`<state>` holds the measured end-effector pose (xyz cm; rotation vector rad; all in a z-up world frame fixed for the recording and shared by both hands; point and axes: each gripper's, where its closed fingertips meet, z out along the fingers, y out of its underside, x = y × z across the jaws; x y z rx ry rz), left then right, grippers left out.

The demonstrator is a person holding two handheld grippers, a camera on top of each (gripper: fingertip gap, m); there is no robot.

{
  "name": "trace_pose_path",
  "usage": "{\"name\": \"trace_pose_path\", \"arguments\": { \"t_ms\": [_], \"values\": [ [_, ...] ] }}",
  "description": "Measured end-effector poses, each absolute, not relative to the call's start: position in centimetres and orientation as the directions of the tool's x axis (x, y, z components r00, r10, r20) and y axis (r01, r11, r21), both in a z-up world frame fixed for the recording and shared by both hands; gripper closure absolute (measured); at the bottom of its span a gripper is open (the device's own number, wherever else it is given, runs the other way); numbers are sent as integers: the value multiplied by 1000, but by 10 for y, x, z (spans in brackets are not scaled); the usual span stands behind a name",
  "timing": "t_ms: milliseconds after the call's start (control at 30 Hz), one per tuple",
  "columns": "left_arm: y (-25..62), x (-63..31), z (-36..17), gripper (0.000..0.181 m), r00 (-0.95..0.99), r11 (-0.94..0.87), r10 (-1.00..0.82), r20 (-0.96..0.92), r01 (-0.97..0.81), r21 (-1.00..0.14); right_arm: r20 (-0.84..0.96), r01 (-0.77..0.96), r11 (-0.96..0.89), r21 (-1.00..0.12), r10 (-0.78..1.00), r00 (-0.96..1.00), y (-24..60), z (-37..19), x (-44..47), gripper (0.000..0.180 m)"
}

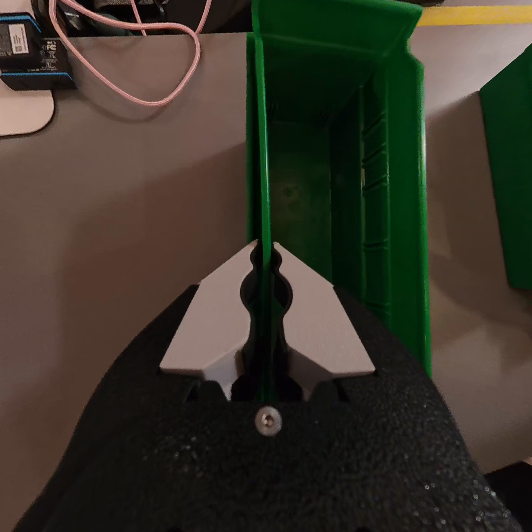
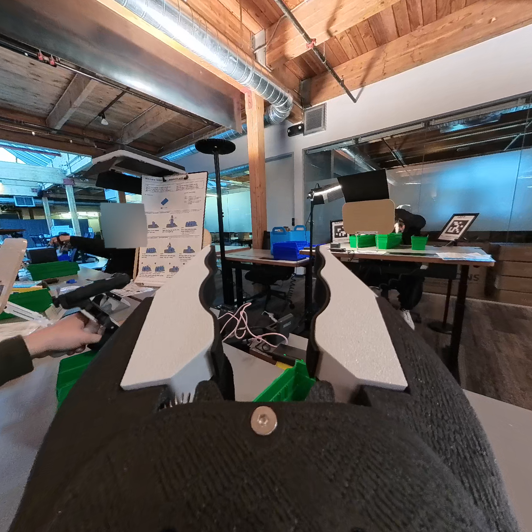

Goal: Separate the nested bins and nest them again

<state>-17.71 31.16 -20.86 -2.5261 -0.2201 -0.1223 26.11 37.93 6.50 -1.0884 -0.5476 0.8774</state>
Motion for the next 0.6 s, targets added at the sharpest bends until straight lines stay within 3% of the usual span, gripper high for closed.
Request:
{"name": "trace_pose_path", "arguments": {
  "t_ms": [133,200,267,367,433,500,600],
  "values": [
    [312,-177,-208,177,985,-815,140,105,174,-553,-30,-338,197,-920,826,563,379,66,262,112],
    [311,-170,-203,156,972,-801,169,166,233,-552,-27,-338,203,-919,824,566,378,67,264,112],
    [315,-172,-181,80,957,-713,203,209,291,-638,-26,-341,207,-917,822,569,377,68,266,112],
    [316,-181,-130,66,968,-537,226,108,217,-816,-36,-360,212,-909,819,572,378,71,274,112],
    [327,-153,-93,66,985,-426,142,99,151,-892,-54,-377,205,-903,817,574,381,72,279,112],
    [345,-101,-73,64,994,-397,-14,106,92,-913,-71,-392,195,-899,818,571,383,72,283,112],
    [377,-16,-85,46,966,-529,-217,139,3,-849,-81,-398,190,-898,817,571,385,72,285,112]
  ]
}}
